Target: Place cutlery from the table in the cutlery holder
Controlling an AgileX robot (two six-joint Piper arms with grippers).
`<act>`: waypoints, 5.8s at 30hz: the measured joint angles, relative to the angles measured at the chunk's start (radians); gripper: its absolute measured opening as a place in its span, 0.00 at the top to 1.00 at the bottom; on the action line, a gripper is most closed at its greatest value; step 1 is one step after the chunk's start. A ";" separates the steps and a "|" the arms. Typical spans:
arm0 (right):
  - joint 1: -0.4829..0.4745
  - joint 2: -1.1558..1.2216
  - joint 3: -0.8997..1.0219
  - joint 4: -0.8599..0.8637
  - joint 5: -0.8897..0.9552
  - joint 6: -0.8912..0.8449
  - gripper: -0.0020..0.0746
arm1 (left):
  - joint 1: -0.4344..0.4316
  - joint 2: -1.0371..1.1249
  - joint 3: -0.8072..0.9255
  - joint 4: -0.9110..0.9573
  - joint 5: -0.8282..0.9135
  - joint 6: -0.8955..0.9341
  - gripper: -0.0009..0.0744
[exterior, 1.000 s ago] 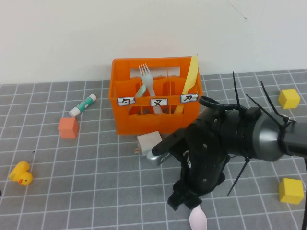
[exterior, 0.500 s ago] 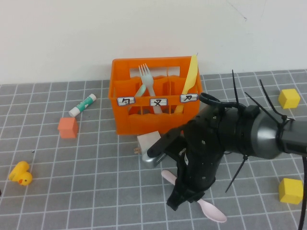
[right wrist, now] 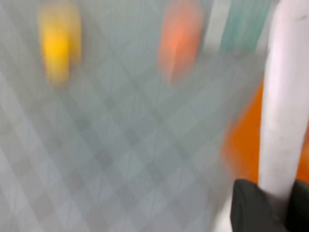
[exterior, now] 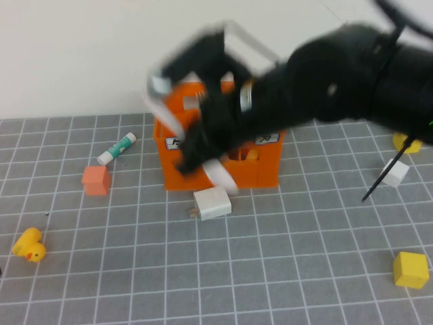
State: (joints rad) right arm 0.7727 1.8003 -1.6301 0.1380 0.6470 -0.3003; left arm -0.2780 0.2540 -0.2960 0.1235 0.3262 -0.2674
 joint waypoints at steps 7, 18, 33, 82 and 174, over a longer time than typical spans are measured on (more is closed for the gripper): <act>0.000 0.001 -0.044 0.019 -0.415 -0.017 0.81 | 0.000 0.000 0.000 0.004 -0.002 0.000 0.99; 0.000 0.194 0.004 0.091 -0.848 -0.017 0.81 | 0.000 0.000 0.000 0.004 -0.003 0.000 0.99; -0.038 0.350 0.004 0.163 -1.070 0.006 0.81 | 0.000 0.000 0.000 0.004 -0.003 0.000 0.99; -0.029 -0.668 0.466 -0.281 -0.091 -0.154 0.98 | 0.000 0.000 0.000 0.034 -0.083 0.003 0.99; -0.029 -1.557 1.313 -0.612 -0.002 0.401 0.98 | 0.210 -0.266 0.319 -0.100 0.008 0.159 0.99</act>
State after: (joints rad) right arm 0.7440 0.2430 -0.3174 -0.4745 0.6452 0.1010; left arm -0.0684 -0.0120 0.0234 0.0238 0.3341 -0.1085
